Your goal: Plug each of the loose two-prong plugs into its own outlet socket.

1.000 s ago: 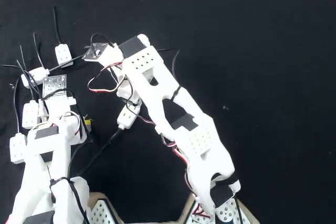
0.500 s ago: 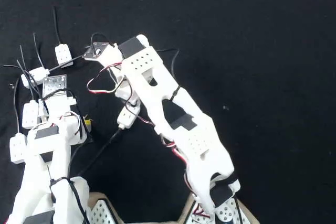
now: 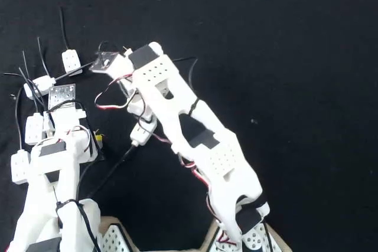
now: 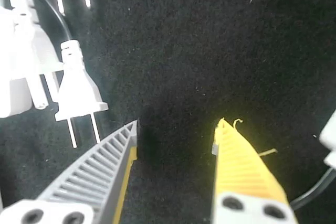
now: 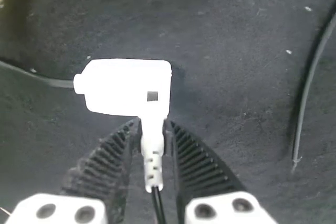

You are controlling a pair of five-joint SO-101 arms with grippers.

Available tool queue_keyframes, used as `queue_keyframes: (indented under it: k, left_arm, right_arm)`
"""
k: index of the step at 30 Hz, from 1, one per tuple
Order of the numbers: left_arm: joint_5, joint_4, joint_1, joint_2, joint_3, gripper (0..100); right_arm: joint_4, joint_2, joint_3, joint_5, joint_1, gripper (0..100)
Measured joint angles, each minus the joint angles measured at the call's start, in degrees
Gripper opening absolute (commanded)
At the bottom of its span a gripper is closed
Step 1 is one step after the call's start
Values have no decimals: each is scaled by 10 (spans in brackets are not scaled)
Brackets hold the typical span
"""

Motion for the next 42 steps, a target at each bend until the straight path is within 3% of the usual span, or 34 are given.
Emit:
queue_keyframes:
  k: [31, 42]
  left_arm:
    - [2, 0, 0, -6, 6, 238]
    - [2, 0, 0, -9, 6, 238]
  right_arm:
    - [-30, -11, 41, 5, -50, 11]
    - [-108, -16, 115, -14, -51, 11]
